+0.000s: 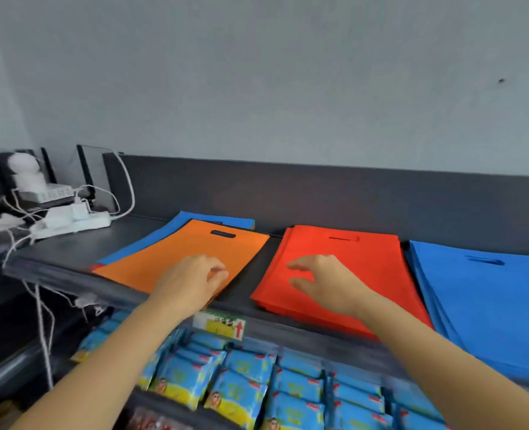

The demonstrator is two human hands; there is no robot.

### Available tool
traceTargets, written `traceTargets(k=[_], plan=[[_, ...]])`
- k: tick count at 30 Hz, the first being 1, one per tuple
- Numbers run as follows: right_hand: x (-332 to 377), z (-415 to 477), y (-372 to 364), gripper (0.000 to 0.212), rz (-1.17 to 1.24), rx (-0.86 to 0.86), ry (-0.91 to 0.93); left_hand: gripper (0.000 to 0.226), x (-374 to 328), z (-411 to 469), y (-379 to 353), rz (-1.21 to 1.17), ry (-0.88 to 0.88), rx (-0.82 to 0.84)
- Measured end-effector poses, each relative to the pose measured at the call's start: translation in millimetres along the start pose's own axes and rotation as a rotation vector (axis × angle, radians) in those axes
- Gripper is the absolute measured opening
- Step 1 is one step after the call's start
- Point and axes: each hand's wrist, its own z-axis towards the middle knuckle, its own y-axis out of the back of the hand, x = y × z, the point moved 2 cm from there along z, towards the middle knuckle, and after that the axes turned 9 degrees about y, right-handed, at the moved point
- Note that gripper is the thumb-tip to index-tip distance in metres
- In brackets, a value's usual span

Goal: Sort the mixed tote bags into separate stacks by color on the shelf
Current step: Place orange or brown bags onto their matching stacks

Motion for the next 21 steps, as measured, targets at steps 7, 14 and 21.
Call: traceTargets(k=[7,14,21], plan=[[83.9,56.2,-68.2,0.077,0.133,0.236,0.077,0.066,114.5,10.6,5.1,0.033,0.008,0.306],[101.8,74.7,-95.3,0.024,0.14,0.152,0.046,0.098,145.1,13.9,-1.6,-0.002,-0.077,0.408],[96.7,87.7,-83.8,0.05,0.305,0.103,-0.15,0.038,146.1,30.6,0.1,0.019,-0.117,0.274]])
